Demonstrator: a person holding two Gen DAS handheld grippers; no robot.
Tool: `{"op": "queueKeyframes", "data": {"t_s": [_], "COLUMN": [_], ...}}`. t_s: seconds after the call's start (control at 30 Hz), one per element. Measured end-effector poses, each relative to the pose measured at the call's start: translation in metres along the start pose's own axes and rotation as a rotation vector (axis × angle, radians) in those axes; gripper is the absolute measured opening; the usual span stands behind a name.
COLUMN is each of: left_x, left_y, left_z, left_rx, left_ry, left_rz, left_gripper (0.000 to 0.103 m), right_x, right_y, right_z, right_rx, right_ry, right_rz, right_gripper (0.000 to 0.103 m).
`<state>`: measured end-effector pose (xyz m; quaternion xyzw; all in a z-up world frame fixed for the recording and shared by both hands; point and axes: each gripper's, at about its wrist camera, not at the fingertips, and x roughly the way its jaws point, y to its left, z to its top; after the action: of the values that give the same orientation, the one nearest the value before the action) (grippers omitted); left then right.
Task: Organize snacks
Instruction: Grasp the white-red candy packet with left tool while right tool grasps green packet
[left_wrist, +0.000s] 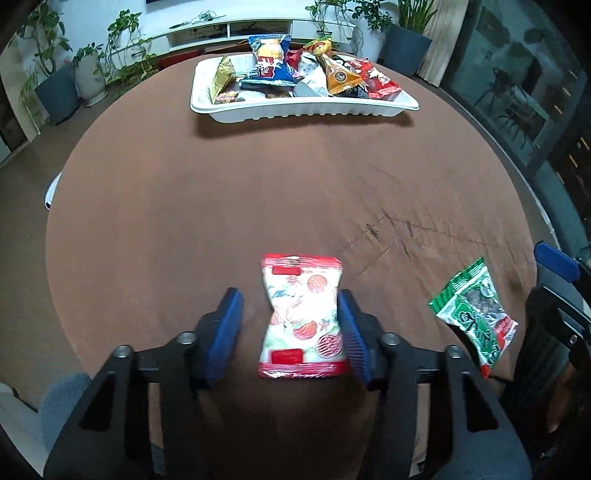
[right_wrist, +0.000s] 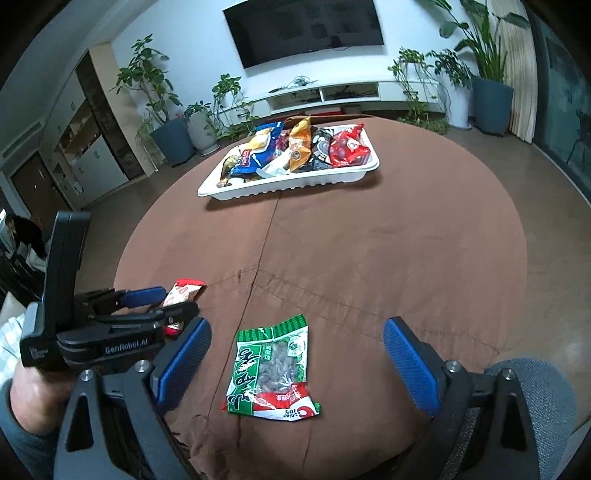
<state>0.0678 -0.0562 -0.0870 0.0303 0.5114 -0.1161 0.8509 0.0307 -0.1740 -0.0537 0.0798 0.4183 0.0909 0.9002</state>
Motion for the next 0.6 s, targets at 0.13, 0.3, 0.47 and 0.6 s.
{"op": "queueKeyframes", "data": {"t_s": [0.13,0.3,0.47,0.6], "left_x": [0.0,-0.001,-0.006,-0.009], "left_y": [0.001,0.004,0.009,0.011], "left_z": [0.0,-0.001,-0.005,-0.009], "left_rx": [0.035,0.06,0.042,0.02], "left_ry": [0.001,0.004,-0.007,-0.013], "left_rz": [0.014,-0.005,-0.054,-0.099], "left_gripper": [0.034,0.033,0.032,0.032], "right_x": [0.001,0.003,0.01,0.022], "right_y": [0.002,0.001,0.007,0.013], "right_z": [-0.002,-0.004,-0.01,-0.016], "right_rx": [-0.003,-0.001,-0.02,-0.048], "right_ry": [0.011,0.037,0.086,0.143], "right_rz": [0.011,0.016,0.02,0.012], "right_gripper": [0.096,0.096,0.092,0.085]}}
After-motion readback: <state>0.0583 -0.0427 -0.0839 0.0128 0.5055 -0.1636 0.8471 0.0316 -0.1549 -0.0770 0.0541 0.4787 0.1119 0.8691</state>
